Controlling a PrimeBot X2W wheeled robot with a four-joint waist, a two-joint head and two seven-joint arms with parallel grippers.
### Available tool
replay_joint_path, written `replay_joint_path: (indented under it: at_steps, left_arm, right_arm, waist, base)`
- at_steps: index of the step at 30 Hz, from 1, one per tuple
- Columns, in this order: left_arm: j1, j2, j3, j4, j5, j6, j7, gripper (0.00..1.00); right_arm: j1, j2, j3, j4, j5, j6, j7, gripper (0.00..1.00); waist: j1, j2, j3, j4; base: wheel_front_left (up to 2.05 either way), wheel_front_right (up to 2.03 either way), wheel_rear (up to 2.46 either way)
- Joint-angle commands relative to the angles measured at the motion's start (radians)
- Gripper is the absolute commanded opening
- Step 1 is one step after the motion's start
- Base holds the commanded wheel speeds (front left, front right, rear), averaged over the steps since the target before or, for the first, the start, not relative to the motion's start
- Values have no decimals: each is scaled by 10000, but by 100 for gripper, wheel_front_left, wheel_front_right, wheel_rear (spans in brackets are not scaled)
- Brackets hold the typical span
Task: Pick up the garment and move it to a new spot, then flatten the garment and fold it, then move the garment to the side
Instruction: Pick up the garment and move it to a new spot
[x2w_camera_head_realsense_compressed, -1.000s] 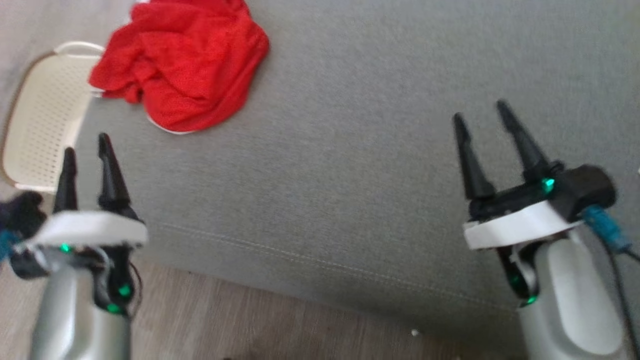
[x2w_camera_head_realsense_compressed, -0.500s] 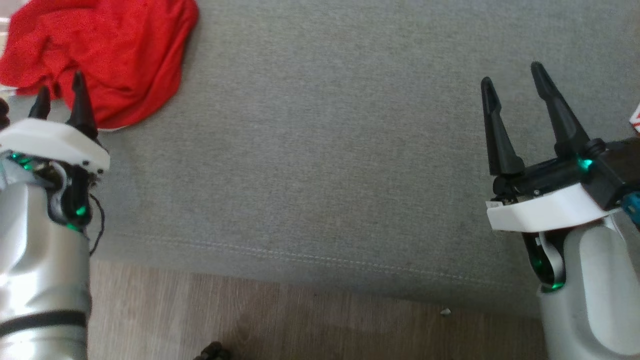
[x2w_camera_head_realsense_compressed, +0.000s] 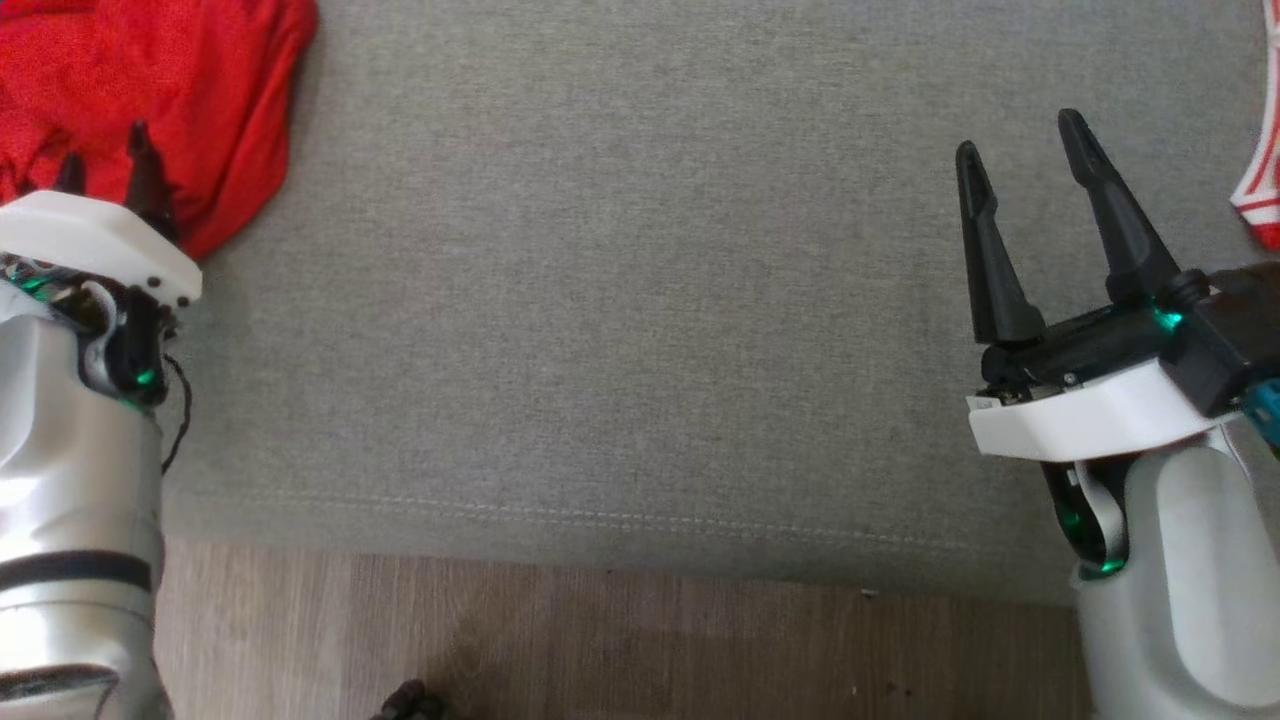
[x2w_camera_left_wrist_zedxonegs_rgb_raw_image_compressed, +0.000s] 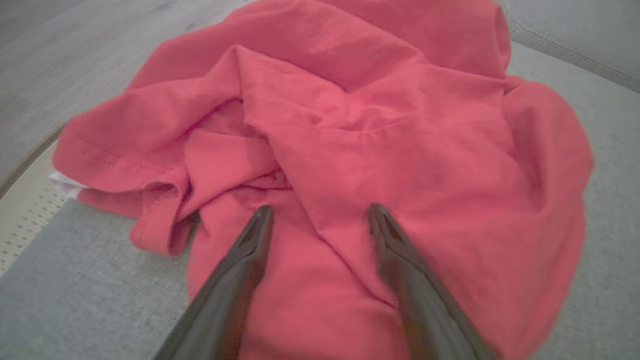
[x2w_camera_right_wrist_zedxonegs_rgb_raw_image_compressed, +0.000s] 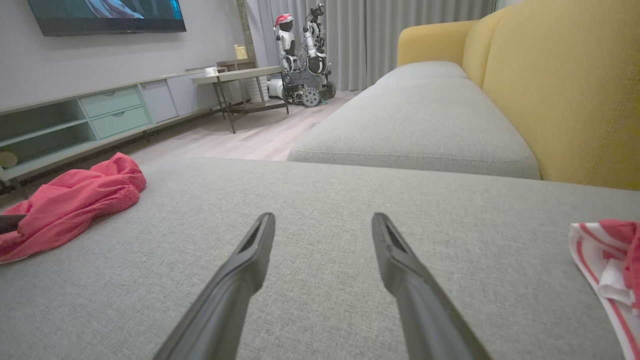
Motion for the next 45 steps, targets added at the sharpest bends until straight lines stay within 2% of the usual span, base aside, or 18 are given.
replay_joint_path:
  at_steps: [1, 2, 3, 4, 12, 19, 25, 30, 34, 38, 42, 45]
  left_arm:
    - [-325, 659, 207, -24, 38, -75, -123, 100]
    - [-399, 673, 180, 119, 27, -110, -109, 100]
    - [-471, 679, 165, 252, -2, -153, -104, 57]
    - [-536, 691, 155, 354, -24, -191, -156, 0]
    - [-787, 855, 416, 922, -266, -113, -1179, 0]
    - [-846, 1123, 1188, 316, -638, 217, -1877, 0]
    - [-229, 1239, 2545, -2367, -590, 616, -1936, 0]
    - [-53, 1102, 2598, -4427, -42, 523, -1938, 0]
    - [-82, 1240, 1619, -5596, 790, 228, -1830, 0]
    - [179, 1338, -370, -6504, 2272, -116, -829, 0]
    - [612, 874, -2599, -7018, 3259, -462, 271, 0]
    - [895, 330, -4105, -7051, 3535, -597, 701, 0]
  right_arm:
    - [-170, 108, 289, -343, -114, 63, -76, 100]
    - [-187, 116, 298, -331, -121, 63, -91, 100]
    - [-198, 135, 283, -315, -127, 63, -108, 100]
    - [-203, 157, 277, -295, -127, 63, -121, 100]
    - [-212, 320, 320, 30, -77, 63, -370, 100]
    - [-225, 487, 408, 471, 50, 63, -667, 100]
    - [-180, 677, 446, 1029, 244, 63, -1024, 100]
    - [-210, 763, 367, 1208, 366, 63, -1174, 100]
    - [-197, 800, 296, 1340, 441, 63, -1290, 100]
    - [-277, 818, 255, 1354, 553, 63, -1389, 100]
    - [-433, 822, 220, 1272, 851, 63, -1484, 100]
    - [-568, 823, 225, 1248, 1028, 63, -1543, 100]
  waist:
    - [-1, 0, 57, -100]
    - [-1, 0, 81, -136]
    - [-1, 0, 95, -165]
    - [-1, 0, 99, -193]
    - [-1, 0, -222, -383]
    - [-1, 0, -874, -508]
    - [-1, 0, -1738, -799]
    - [-1, 0, -2017, -1092]
    - [-1, 0, -2128, -1409]
    - [-1, 0, -2058, -1826]
    - [-1, 0, -1826, -2274]
    - [-1, 0, -1644, -2626]
  base:
    - [0, 0, 0]
    - [0, 0, 0]
    - [0, 0, 0]
    - [0, 0, 0]
    - [0, 0, 0]
    - [0, 0, 0]
    - [0, 0, 0]
    - [0, 0, 0]
    - [0, 0, 0]
    - [0, 0, 0]
    - [0, 0, 0]
    - [0, 0, 0]
